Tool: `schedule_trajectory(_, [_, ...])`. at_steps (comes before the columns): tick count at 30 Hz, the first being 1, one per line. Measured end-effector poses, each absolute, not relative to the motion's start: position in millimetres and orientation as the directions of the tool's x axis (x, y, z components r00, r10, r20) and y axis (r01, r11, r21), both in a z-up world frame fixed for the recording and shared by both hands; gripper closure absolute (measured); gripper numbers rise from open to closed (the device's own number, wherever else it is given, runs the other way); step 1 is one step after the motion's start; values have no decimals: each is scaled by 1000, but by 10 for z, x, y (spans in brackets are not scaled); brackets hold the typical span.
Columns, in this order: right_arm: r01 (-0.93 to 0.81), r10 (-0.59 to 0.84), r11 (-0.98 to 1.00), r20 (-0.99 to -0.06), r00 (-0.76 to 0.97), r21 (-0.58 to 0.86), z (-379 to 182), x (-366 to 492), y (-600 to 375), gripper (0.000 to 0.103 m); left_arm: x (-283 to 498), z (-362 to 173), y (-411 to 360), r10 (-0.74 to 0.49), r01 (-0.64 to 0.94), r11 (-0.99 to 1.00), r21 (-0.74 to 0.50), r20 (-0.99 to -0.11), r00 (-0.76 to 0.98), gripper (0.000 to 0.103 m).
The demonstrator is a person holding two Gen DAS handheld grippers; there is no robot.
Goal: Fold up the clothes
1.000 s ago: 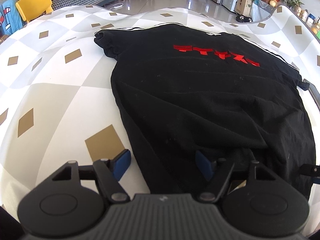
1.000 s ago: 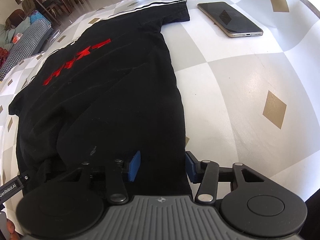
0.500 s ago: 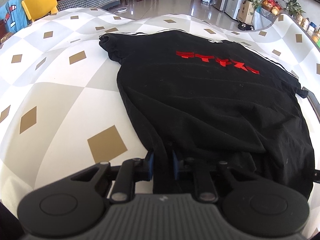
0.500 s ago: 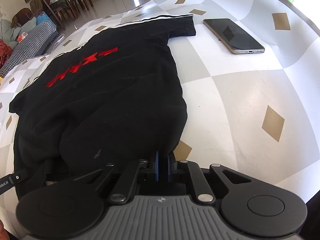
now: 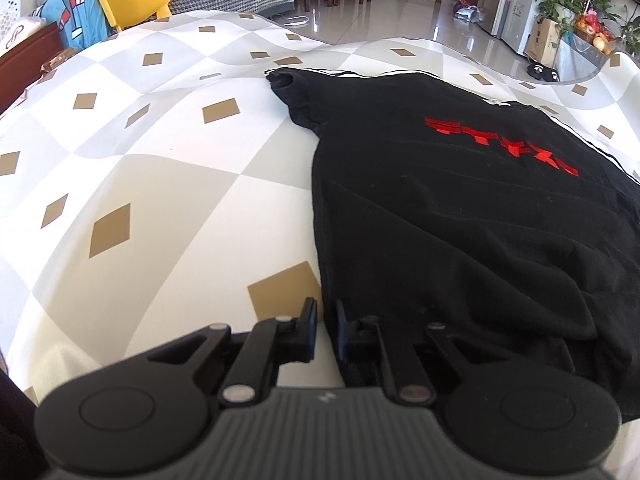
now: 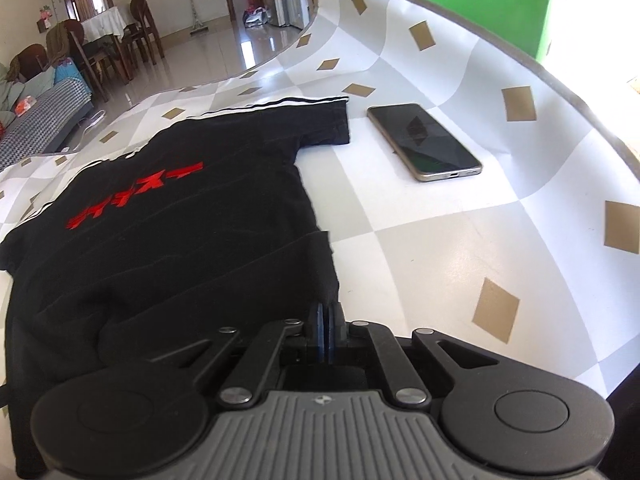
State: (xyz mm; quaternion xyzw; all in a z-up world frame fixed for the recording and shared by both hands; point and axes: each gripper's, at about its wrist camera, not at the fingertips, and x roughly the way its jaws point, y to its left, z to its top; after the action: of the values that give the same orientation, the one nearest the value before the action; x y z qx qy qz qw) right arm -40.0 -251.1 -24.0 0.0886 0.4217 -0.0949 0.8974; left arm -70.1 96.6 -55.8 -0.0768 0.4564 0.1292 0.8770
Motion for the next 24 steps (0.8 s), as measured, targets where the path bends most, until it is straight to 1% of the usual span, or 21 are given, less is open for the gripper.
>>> schedule_trajectory(3, [279,-134,959,-773,619,57,-244,-372,-2567,100,-685,-568,988,221,-315,948,49,-812,540,94])
schedule_trajectory(8, [309,-141,948,-779,611,72,-250,-371,-2660,100,-652,-593,1025,348,-364,915,171,-792,502,92])
schedule_trajectory(13, [323,-135,942,-775,617,92,-220,-370,-2711,99,-652,-585,1060,401,-402,891,210,-779,482,85])
schedule_trajectory(15, [318,-127,943,-781,612,95,-236,-372,-2698,98,-679,-544,1036,402,-404,892,204,-768,499,84])
schedule_trajectory(17, [314,-119,944,-786,607,99,-252,-373,-2685,94,-703,-481,996,390,-395,899,187,-753,531,84])
schedule_trajectory(18, [312,-115,945,-789,604,101,-260,-374,-2678,94,-714,-441,962,372,-379,909,172,-745,554,81])
schedule_trajectory(21, [306,-103,946,-796,596,106,-283,-376,-2659,92,-739,-363,852,282,-306,946,108,-741,610,74])
schedule_trajectory(23, [301,-95,947,-801,591,110,-299,-377,-2646,87,-732,-374,762,227,-251,964,85,-753,617,73])
schedule_trajectory(24, [299,-91,948,-804,588,111,-307,-378,-2640,87,-733,-394,735,193,-231,971,60,-767,612,72])
